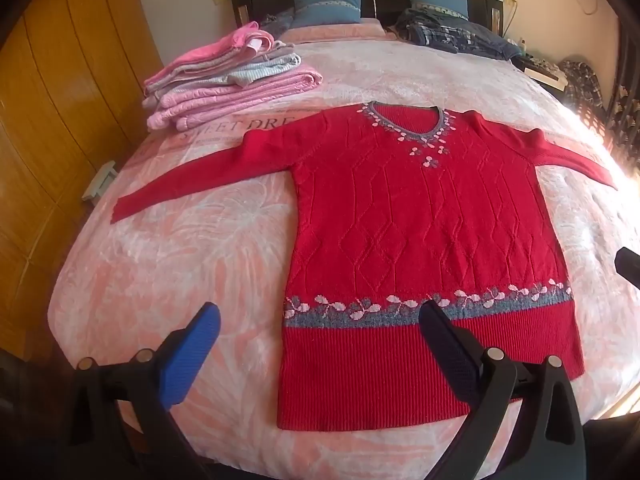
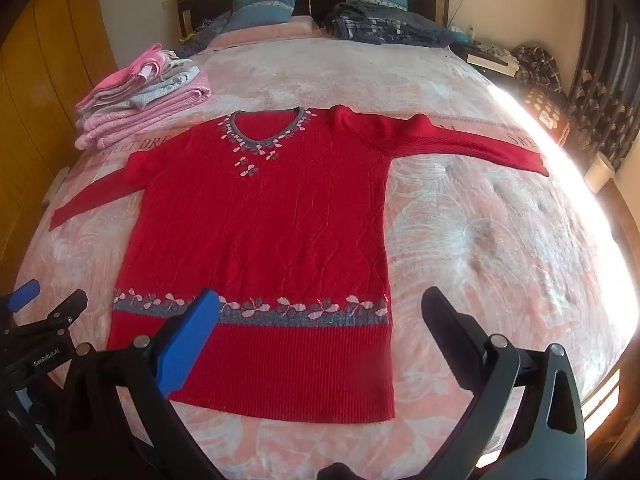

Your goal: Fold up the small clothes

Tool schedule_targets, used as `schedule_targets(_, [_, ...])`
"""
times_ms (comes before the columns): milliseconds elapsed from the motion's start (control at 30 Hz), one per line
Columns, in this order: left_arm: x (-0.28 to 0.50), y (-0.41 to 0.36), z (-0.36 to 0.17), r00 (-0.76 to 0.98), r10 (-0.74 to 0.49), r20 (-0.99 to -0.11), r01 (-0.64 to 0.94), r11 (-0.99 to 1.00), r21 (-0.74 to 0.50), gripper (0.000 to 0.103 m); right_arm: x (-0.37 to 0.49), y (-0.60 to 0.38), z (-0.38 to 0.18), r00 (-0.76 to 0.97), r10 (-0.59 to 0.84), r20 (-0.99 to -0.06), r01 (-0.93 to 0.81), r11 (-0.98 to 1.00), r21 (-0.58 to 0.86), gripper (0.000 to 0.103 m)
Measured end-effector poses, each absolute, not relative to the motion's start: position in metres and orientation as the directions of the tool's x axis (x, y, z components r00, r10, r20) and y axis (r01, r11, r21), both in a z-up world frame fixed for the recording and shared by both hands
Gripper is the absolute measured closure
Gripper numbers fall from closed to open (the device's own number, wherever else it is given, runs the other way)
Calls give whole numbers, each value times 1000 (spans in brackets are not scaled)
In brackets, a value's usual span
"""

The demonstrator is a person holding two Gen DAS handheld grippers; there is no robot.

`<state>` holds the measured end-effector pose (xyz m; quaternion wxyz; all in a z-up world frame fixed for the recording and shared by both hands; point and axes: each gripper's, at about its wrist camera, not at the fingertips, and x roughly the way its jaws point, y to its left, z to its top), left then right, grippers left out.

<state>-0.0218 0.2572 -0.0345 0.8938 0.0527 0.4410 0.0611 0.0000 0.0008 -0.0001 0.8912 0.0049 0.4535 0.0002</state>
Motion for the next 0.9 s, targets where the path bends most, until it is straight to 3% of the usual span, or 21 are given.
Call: schedule_targets(900, [-23, 256, -32, 628, 173, -759, -67, 983, 168, 4, 1, -6, -7, 557, 43, -829, 22, 998, 67, 3])
